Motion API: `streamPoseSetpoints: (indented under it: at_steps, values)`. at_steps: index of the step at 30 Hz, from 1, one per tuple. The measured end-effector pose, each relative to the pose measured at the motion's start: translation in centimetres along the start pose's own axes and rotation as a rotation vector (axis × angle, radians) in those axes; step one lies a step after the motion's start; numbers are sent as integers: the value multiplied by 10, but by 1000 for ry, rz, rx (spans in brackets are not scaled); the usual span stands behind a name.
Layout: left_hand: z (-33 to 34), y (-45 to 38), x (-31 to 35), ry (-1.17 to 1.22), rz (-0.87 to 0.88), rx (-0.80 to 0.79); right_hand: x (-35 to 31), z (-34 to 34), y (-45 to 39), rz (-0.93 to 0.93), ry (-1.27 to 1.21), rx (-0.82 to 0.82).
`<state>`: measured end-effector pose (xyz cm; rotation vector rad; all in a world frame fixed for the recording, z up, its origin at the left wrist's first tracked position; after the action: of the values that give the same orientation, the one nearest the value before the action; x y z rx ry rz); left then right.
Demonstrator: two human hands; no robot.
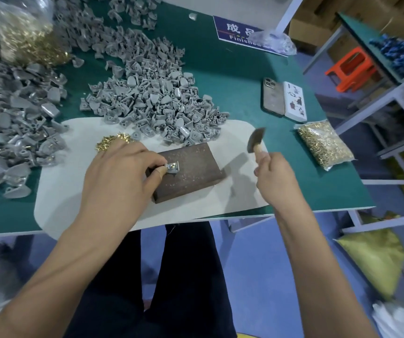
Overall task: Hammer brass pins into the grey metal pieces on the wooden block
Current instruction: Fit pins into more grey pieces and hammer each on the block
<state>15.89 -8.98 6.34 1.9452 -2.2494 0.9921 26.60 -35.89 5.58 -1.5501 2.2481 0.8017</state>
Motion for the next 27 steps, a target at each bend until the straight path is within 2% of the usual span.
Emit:
streamPoseSetpoints:
  at_steps: [2, 3, 5, 7, 9, 11, 14, 16, 20, 24, 27]
  values:
    - [1, -1, 0, 13, 10, 2, -16, -6, 21, -111, -273, -120]
    - [2, -1, -1, 18, 16, 3, -26, -7, 34, -218, -324, -187]
    - [2, -1, -2, 25, 31, 6, -44, 0, 63, -419, -249, -319]
    - [2, -1, -4, 24, 36, 3, -55, 12, 83, -518, -21, -349]
    - [1, -2, -4, 16, 36, -1, -60, 17, 89, -540, 165, -231]
    - [0, -3, -4, 19, 38, -3, -66, 18, 93, -559, 240, -71]
    - [-1, -4, -4, 30, 49, -3, -71, 14, 98, -589, 190, 133]
    - [-2, -4, -4, 30, 48, -1, -72, 18, 104, -617, 150, 212]
    - [-3, -5, -4, 20, 49, -2, -72, 31, 105, -607, 230, 172]
    - [-3, -5, -5, 37, 63, 7, -73, 17, 108, -583, 81, 269]
    - [-4, -5, -5, 31, 61, 3, -72, 31, 115, -606, 230, 181]
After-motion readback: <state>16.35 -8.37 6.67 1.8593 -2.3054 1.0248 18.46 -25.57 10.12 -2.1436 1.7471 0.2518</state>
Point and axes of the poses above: each hand's wrist, its own y-axis away from the middle knuckle, its own z-axis out of the palm, x = y × z, the point moved 6 cm from there along -y, towards the middle knuckle, and after that the axes turned 14 degrees about z, right-handed, at the moved point
